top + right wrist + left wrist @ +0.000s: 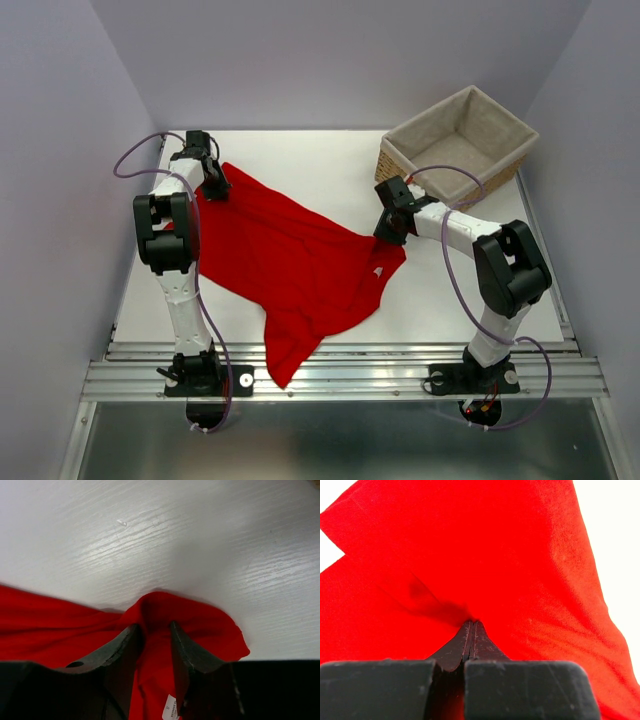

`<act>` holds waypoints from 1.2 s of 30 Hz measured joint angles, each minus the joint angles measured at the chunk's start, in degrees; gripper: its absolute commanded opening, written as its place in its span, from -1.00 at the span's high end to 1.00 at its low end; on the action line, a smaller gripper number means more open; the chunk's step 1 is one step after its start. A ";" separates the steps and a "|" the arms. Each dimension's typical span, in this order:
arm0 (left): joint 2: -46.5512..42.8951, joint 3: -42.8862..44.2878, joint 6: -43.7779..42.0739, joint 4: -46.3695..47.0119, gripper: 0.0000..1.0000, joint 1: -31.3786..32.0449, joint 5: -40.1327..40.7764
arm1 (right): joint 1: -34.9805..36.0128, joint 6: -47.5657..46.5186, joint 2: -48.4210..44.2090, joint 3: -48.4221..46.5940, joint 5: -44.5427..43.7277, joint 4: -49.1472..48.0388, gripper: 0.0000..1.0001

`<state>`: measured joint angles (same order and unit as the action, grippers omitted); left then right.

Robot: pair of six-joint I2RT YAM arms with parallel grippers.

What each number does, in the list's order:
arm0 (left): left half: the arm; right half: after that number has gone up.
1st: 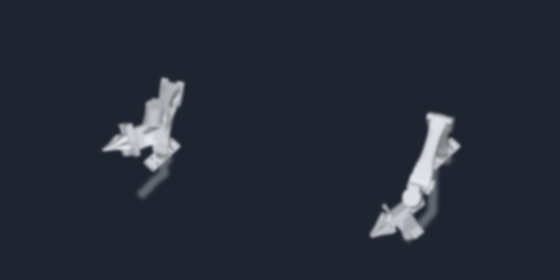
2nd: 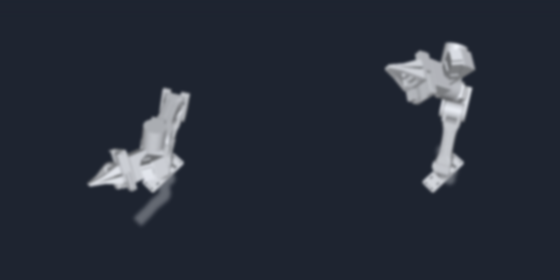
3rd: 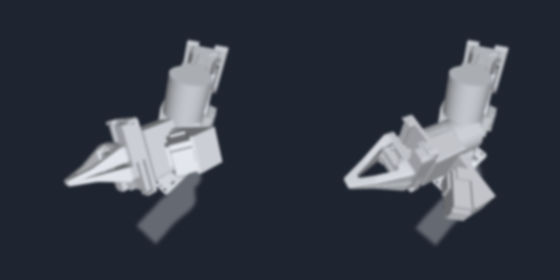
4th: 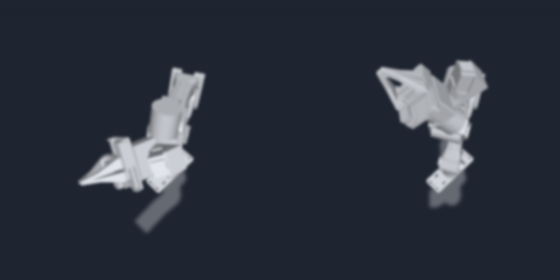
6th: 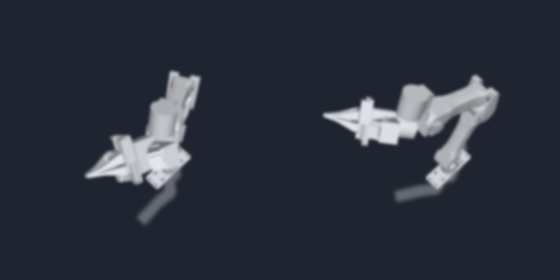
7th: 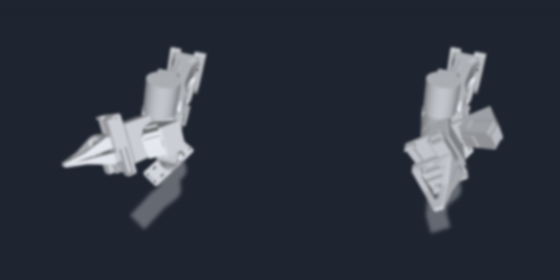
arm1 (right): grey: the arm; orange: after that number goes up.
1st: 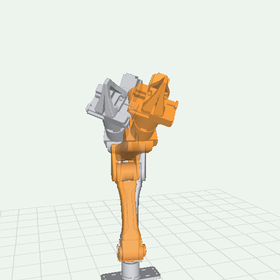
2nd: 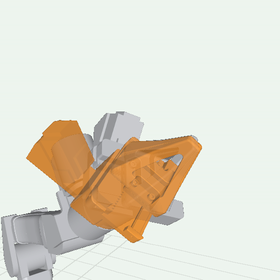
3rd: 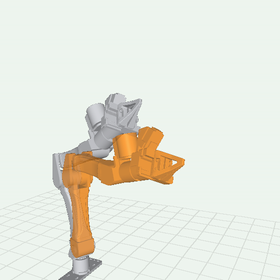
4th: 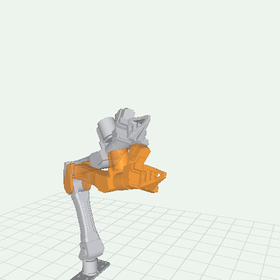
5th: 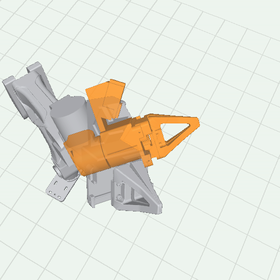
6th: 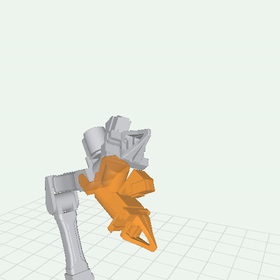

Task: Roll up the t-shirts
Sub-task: Fold the T-shirt at the center of the board.

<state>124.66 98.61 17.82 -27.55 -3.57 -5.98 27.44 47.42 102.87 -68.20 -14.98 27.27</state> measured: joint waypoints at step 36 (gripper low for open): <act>0.09 0.00 0.00 0.00 1.00 0.00 0.00 | 3.17 2.54 -18.12 11.10 0.15 -3.74 0.99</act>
<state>124.75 98.61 17.82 -27.55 -3.57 -5.98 30.61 49.95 84.75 -57.10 -14.83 23.53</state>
